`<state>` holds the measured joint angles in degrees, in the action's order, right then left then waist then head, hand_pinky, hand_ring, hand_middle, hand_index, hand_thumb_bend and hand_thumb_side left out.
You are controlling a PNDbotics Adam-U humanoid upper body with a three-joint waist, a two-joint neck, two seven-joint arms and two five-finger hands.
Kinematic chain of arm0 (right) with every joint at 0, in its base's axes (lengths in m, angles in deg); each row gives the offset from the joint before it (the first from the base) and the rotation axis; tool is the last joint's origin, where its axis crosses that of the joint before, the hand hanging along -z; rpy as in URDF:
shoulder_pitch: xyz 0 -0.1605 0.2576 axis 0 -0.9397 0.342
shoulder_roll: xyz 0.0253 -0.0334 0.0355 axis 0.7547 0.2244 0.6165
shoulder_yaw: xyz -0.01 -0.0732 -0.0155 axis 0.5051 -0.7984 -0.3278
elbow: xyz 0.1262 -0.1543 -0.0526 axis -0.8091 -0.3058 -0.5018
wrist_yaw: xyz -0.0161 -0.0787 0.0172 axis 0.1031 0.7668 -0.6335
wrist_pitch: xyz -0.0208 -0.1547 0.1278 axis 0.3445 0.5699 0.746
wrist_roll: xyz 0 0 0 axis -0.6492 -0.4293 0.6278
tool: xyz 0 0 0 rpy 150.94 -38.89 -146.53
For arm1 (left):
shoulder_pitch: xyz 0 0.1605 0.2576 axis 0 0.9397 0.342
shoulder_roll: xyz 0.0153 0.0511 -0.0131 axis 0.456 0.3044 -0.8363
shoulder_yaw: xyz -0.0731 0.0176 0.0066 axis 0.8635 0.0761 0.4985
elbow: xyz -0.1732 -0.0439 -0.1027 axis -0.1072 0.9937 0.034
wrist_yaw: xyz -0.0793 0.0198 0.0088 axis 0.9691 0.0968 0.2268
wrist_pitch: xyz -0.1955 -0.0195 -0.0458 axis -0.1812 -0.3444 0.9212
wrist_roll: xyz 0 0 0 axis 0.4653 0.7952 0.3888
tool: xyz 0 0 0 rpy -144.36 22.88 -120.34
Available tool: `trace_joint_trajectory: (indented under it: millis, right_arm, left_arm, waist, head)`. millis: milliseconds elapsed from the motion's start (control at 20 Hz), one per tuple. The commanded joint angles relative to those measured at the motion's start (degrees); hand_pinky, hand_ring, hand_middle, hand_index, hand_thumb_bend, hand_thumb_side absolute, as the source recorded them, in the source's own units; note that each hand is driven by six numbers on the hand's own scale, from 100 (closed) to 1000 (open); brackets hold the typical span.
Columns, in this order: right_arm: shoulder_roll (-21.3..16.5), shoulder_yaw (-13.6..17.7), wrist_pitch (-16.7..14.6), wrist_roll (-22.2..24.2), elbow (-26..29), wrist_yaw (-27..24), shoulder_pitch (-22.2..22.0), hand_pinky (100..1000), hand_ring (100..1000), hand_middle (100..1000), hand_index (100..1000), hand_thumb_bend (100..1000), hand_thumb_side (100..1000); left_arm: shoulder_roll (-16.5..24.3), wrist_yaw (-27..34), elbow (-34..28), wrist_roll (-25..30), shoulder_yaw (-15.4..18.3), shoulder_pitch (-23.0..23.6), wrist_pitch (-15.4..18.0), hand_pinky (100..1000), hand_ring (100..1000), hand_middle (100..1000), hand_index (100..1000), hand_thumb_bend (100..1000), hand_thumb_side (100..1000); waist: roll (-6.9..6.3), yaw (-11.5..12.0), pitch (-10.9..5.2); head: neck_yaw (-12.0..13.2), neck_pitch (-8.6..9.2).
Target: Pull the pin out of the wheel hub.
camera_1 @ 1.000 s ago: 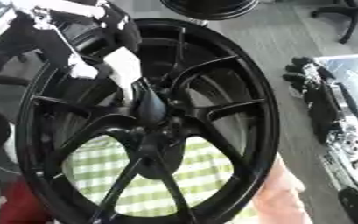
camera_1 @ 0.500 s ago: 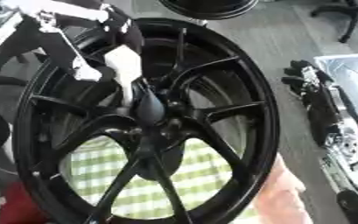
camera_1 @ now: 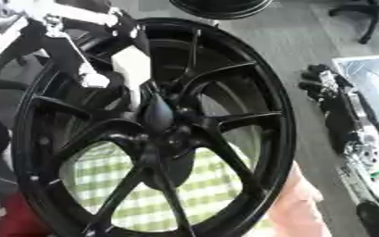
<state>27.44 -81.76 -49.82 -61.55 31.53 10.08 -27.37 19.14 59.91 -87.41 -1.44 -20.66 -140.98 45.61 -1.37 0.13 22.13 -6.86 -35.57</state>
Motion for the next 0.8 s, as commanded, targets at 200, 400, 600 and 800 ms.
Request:
trace_joint_trajectory:
  millis: [200,400,600,800]
  right_arm:
    - [-0.73,0.29,-0.08,-0.13,0.35,0.0,0.47,948,804,751,814,100,760]
    - [-0.61,0.09,-0.01,0.06,0.23,0.03,0.44,949,804,751,815,100,763]
    - [-0.6,-0.04,-0.01,0.28,0.2,0.11,0.39,949,804,751,815,100,763]
    - [-0.72,0.0,-0.04,0.37,0.24,0.12,0.28,949,804,751,815,100,761]
  left_arm:
    - [0.16,0.47,-0.39,0.05,0.86,-1.22,-0.19,715,744,602,654,100,100]
    - [0.22,0.74,-0.69,0.05,1.54,-1.35,-0.08,689,693,518,544,100,100]
    - [0.42,0.52,-0.91,0.05,2.85,-1.6,0.09,662,648,467,460,100,100]
    - [0.9,0.93,-1.05,-0.26,4.4,-1.87,0.18,638,614,430,395,100,100]
  waist:
    - [0.17,-0.13,-0.89]
    - [0.13,-0.13,-0.84]
    - [0.13,-0.09,-0.88]
    - [0.16,0.01,-1.02]
  head:
    - [0.12,0.91]
    - [0.08,0.85]
    - [0.1,0.7]
    - [0.09,0.38]
